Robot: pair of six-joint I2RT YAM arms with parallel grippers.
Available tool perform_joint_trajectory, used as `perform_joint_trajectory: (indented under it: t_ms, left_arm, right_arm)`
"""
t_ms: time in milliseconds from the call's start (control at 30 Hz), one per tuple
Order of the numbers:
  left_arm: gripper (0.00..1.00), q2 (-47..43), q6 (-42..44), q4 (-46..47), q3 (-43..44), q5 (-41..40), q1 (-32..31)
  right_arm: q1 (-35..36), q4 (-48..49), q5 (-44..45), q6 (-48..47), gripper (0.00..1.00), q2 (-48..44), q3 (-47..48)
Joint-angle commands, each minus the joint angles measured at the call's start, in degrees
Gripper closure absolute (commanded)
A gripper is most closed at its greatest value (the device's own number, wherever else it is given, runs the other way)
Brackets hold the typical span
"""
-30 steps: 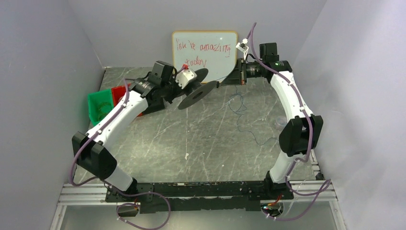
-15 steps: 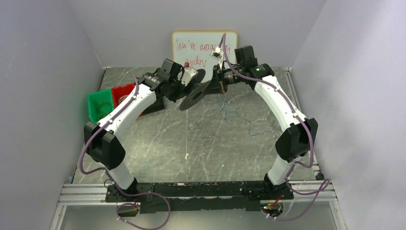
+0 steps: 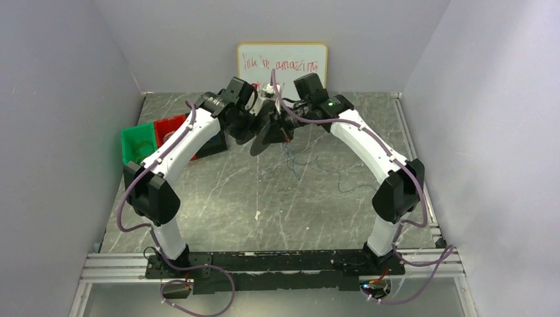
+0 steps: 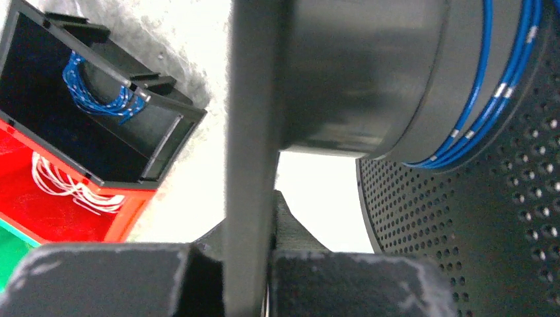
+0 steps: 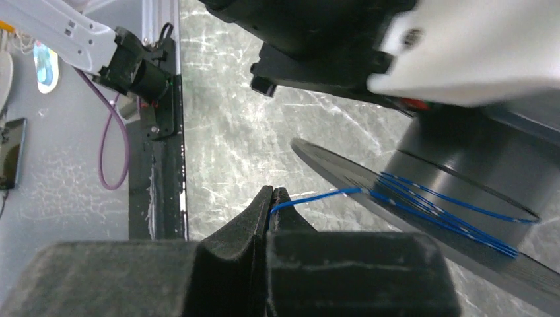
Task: Wrap the cables
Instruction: Wrap the cable around the cable reel.
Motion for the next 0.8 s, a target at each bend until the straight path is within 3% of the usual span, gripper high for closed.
perform_joint_trajectory:
  t_ms: [0,400,767]
  left_arm:
    - [0.98,2.12,-12.3,6.33,5.01,-7.4,3.62]
    - [0.98,-0.94,-23.54,11.96,8.68,7.36,13.73]
    - [0.98,-8.16,-28.21,16.53,7.83,14.44,21.67]
  right_arm:
    - [5.52,-8.06,-7.81,-3.91,1.0,-1.06,1.63]
    - [7.33,-10.44,-7.46,-9.56,1.0,-0.46,-4.24]
    - [6.06,-11.65,-9.19,-11.81,1.0,0.82,-7.24]
